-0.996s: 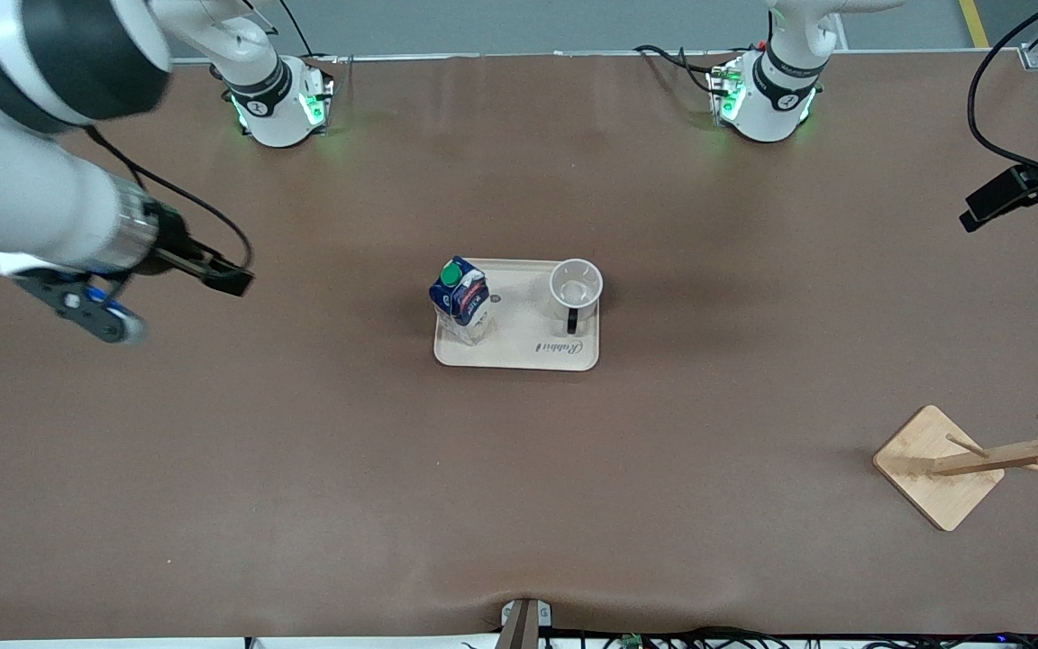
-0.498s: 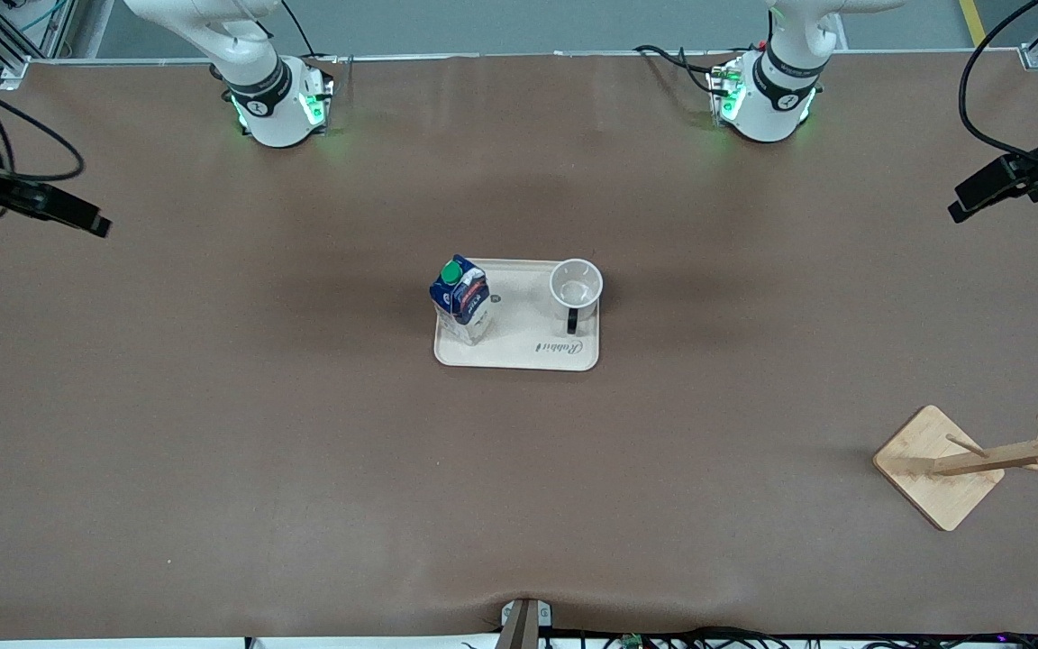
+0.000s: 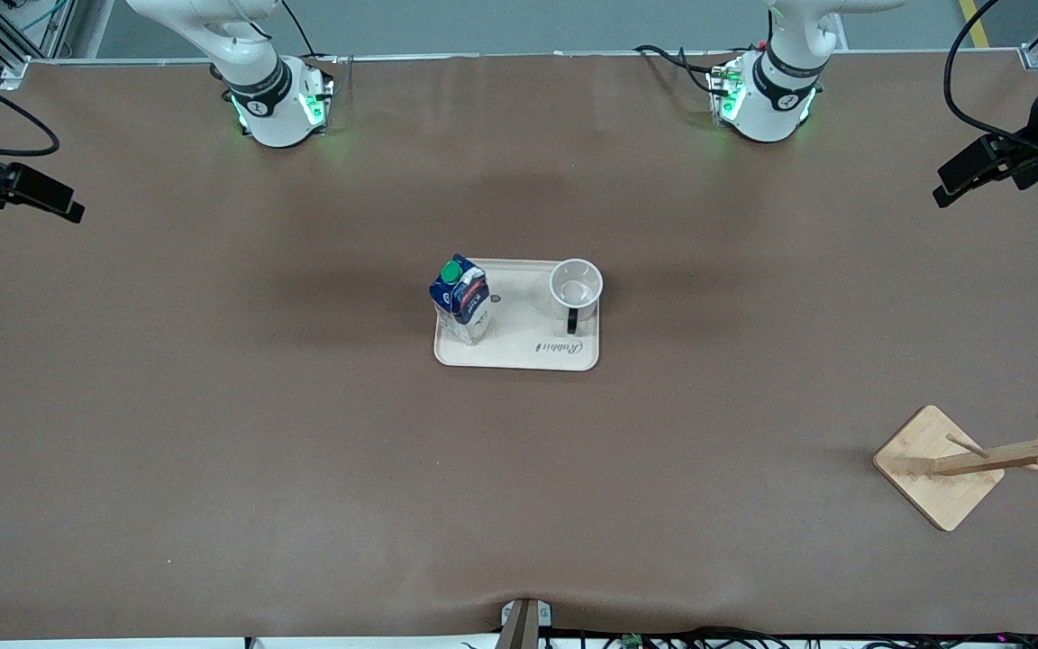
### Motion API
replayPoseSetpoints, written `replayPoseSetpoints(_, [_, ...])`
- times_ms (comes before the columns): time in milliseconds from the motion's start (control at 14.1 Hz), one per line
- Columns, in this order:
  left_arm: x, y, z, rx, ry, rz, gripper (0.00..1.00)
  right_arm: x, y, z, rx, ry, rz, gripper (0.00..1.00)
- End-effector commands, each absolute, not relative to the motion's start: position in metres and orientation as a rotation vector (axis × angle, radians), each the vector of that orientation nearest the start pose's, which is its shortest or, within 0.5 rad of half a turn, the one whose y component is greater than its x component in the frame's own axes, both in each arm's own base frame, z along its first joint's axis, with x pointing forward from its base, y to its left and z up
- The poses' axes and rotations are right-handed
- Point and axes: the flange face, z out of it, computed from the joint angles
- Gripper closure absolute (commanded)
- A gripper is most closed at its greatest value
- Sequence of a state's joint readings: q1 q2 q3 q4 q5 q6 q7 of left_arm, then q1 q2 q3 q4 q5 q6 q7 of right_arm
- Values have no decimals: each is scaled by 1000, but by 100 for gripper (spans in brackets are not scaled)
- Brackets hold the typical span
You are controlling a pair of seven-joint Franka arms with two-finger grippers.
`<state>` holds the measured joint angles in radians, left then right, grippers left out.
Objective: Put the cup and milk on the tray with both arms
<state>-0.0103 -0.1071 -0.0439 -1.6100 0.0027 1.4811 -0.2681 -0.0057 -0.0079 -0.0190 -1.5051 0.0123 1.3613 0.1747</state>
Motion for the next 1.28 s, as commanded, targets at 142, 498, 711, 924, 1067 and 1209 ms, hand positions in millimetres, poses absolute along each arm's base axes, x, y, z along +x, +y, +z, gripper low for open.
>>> replayPoseSetpoints(142, [512, -32, 649, -3110, -298, 52, 0, 499, -17, 638, -3133, 304, 181, 0])
replayPoseSetpoints(498, [513, -40, 647, -3109, -276, 58, 0, 499, -15, 636, -3129, 298, 190, 0])
replayPoseSetpoints(711, [514, -40, 647, -3110, -276, 59, 0, 499, -15, 634, -3128, 303, 207, 0])
replayPoseSetpoints(924, [512, -41, 649, -3119, -274, 49, 0, 498, -15, 633, -3128, 301, 227, 0])
replayPoseSetpoints(1067, [513, -38, 650, -3120, -281, 47, 0, 499, -14, 632, -3128, 301, 229, 0])
replayPoseSetpoints(1209, [514, -37, 649, -3117, -281, 49, 0, 500, -15, 630, -3128, 303, 234, 0])
